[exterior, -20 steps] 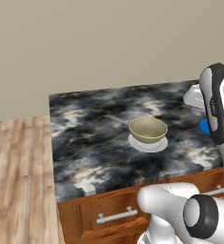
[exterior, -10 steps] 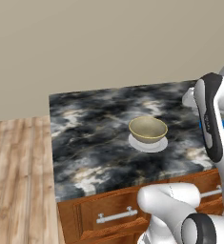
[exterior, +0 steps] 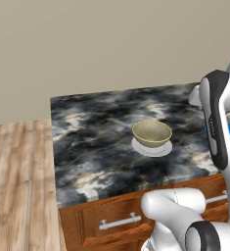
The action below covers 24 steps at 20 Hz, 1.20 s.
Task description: Move the bowls from the cabinet to the plates on the dining table.
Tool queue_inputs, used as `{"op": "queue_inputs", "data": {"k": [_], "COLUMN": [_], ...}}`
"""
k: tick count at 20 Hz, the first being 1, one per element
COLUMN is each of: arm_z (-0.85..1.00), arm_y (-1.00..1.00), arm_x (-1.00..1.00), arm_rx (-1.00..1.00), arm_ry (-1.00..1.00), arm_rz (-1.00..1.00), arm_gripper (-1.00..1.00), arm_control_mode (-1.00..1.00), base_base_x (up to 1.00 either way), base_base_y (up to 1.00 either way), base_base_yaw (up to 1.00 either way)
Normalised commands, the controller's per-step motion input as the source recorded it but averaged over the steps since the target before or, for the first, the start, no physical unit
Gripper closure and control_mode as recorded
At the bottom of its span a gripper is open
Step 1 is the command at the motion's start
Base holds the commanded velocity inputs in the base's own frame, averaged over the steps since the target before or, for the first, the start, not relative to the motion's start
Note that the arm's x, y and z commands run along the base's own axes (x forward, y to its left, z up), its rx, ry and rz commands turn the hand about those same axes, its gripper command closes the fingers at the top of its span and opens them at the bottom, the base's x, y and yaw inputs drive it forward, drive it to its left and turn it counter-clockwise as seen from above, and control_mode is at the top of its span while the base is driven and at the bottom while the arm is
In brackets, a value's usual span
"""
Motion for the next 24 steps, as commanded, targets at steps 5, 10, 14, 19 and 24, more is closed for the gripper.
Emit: {"op": "queue_inputs", "data": {"k": [5,10,14,19,24], "arm_z": [0.21,0.15,0.12,0.14,0.24], "arm_y": [0.03,0.07,0.06,0.08,0.05], "arm_x": [-0.20,-0.24,-0.25,-0.27,-0.31], "arm_rx": [-0.06,-0.08,-0.08,-0.06,-0.01], "arm_ry": [0.00,-0.04,-0.05,-0.02,0.00], "arm_rz": [0.03,0.04,0.04,0.04,0.02], "arm_gripper": [-1.00,-1.00,-1.00,-1.00,-1.00], "arm_control_mode": [-1.00,-1.00,-1.00,-1.00,-1.00], "base_base_x": [0.00,0.00,0.00,0.00,0.00], "base_base_y": [0.00,0.00,0.00,0.00,0.00], "base_base_yaw": [0.00,0.00,0.00,0.00,0.00]}}
